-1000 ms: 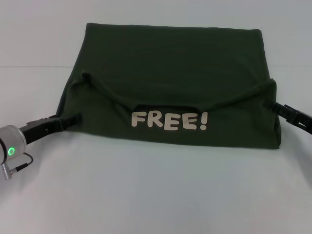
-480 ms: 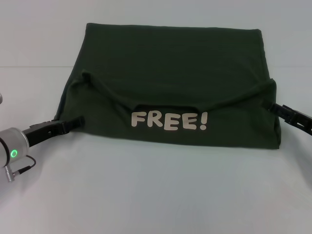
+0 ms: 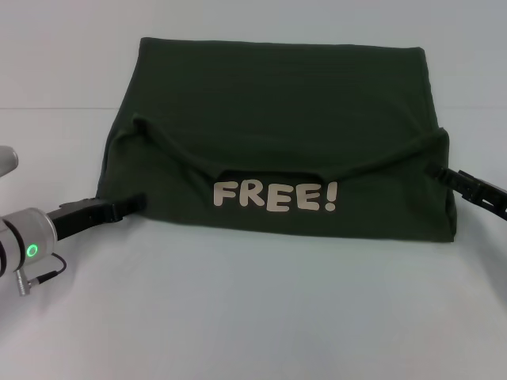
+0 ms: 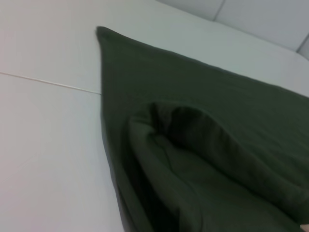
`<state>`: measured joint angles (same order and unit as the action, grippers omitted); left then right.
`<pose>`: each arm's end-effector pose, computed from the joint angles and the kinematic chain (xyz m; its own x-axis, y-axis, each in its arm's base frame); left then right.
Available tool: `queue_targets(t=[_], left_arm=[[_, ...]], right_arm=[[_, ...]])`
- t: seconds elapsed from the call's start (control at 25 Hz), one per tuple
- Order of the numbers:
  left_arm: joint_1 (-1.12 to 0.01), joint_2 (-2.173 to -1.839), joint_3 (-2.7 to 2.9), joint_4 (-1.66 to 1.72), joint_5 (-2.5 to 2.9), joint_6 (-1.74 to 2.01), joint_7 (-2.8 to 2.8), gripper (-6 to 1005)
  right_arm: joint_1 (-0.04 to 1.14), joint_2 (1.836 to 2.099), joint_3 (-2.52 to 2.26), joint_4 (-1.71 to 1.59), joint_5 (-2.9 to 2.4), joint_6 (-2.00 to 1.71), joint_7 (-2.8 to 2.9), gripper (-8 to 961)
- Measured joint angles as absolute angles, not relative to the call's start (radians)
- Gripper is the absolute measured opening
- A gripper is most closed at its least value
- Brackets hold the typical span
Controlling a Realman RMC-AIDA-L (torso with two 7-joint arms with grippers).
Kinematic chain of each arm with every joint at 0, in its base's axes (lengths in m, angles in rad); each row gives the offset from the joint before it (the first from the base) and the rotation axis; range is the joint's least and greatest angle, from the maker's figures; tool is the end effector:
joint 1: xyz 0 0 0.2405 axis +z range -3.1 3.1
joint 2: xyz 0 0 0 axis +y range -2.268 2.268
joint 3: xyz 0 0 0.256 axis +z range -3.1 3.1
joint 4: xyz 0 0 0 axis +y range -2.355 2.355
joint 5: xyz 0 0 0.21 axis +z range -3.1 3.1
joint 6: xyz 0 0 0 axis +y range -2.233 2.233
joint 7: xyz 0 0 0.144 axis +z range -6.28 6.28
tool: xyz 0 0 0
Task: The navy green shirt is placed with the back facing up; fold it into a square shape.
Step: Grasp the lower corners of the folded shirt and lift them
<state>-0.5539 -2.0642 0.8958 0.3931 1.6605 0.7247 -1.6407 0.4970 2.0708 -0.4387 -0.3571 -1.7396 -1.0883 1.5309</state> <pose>-0.3349 0.3815 -0.0241 0.4277 0.6256 0.6525 0.9009 -0.2363 -0.3640 0.3403 0.3511 0.0039 0.2415 -0.4993 -0.8321 -0.9582 -0.2585 -0.1230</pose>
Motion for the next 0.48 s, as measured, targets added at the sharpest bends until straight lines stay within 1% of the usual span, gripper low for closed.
queue_targets(t=[0.2,0.48], left_arm=[[-0.564,-2.062,0.911,0.389,1.672,0.707,-1.647,711],[-0.569,-2.065,0.913,0.394,1.673,0.694,-1.647,542]], right_arm=[[0.498,2.071,-0.439,-0.356,-1.739,-1.089,1.531,947],[0.499,2.072,-0.439,-0.356,-1.739,-1.089,1.531,947]])
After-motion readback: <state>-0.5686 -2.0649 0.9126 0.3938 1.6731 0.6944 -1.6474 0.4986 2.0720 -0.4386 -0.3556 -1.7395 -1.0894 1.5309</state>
